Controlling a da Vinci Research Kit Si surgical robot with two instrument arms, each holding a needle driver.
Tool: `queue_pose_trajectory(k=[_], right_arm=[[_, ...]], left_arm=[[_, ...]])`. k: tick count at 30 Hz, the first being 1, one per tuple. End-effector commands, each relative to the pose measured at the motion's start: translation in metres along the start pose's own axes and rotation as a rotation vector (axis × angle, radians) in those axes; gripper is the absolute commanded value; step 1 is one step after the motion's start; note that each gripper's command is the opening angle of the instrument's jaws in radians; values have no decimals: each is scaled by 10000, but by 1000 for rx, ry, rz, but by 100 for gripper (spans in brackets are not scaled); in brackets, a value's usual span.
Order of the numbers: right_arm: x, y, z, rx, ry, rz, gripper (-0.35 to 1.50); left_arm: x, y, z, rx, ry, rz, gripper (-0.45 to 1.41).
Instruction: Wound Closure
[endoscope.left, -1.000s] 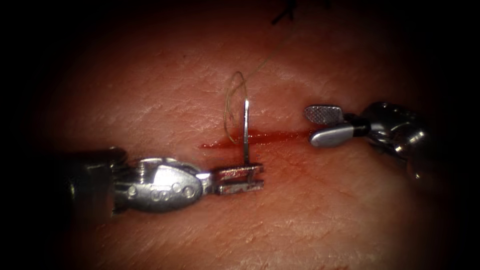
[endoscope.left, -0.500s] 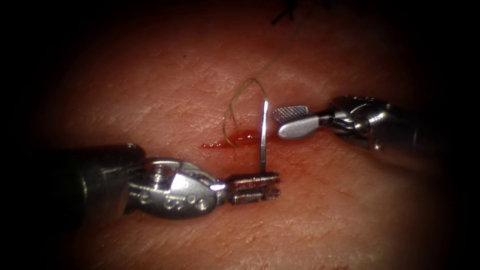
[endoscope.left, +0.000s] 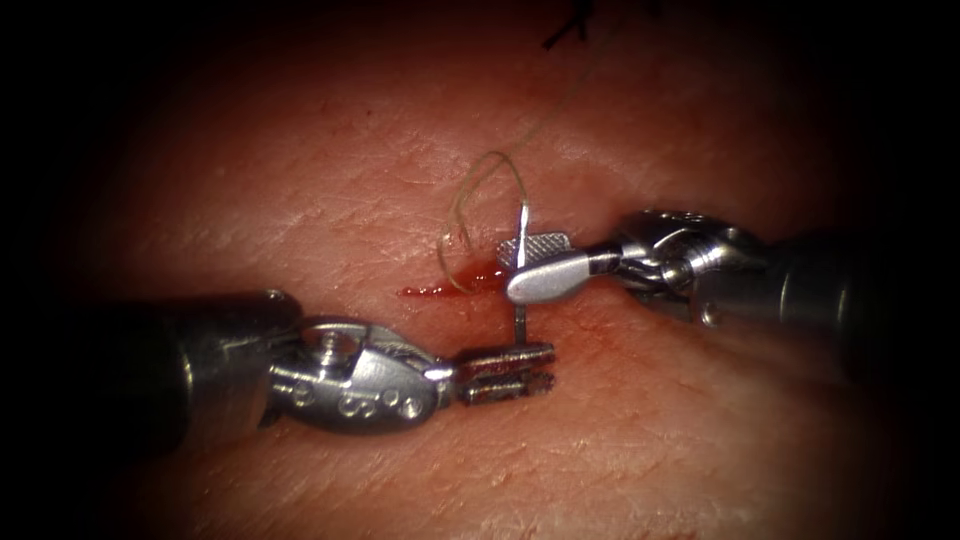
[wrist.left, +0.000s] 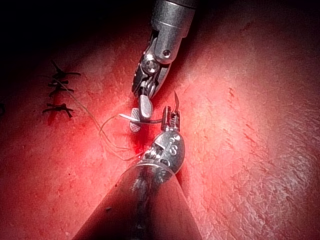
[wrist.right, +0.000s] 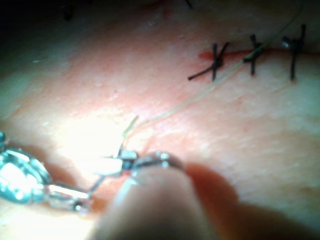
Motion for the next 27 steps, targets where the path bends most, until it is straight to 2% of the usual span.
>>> queue_pose_trajectory(k=[1,2,4,5,9,12,15,17,19,20,21,24,25,27], right_arm=[[-1,7,11,-1,2,-3,36],[-1,6,12,-1,3,-3,28],[1,6,12,-3,5,-2,-24],[1,5,11,-3,5,-1,-35],[7,8,3,-27,37,-8,-35],[15,8,-5,-41,57,-44,-35],[25,8,-17,-55,74,-135,-35],[32,5,-23,-63,89,-235,-35],[35,4,-25,-73,97,-332,-35],[35,3,-24,-82,103,-396,-35],[35,3,-24,-89,107,-419,-35],[35,3,-23,-111,121,-554,-35],[36,2,-23,-129,128,-670,-35],[36,0,-21,-147,134,-746,-35]], left_arm=[[-3,1,6,0,1,-1,-45],[-3,1,6,0,1,0,-45],[-3,1,6,0,1,-1,-45],[-3,1,6,0,1,-1,-45],[-1,0,6,4,-5,-3,-45],[2,-3,7,3,-6,-41,34],[3,-7,6,-9,-9,-193,57],[-2,-6,4,-67,-12,-263,54],[-13,-3,0,-105,-38,-294,25],[-24,0,-3,-122,-50,-332,-6],[-30,2,-4,-128,-54,-352,-16],[-51,6,-6,-152,-80,-442,-38],[-67,12,-7,-170,-104,-493,-40],[-90,18,-7,-184,-132,-563,-43]])
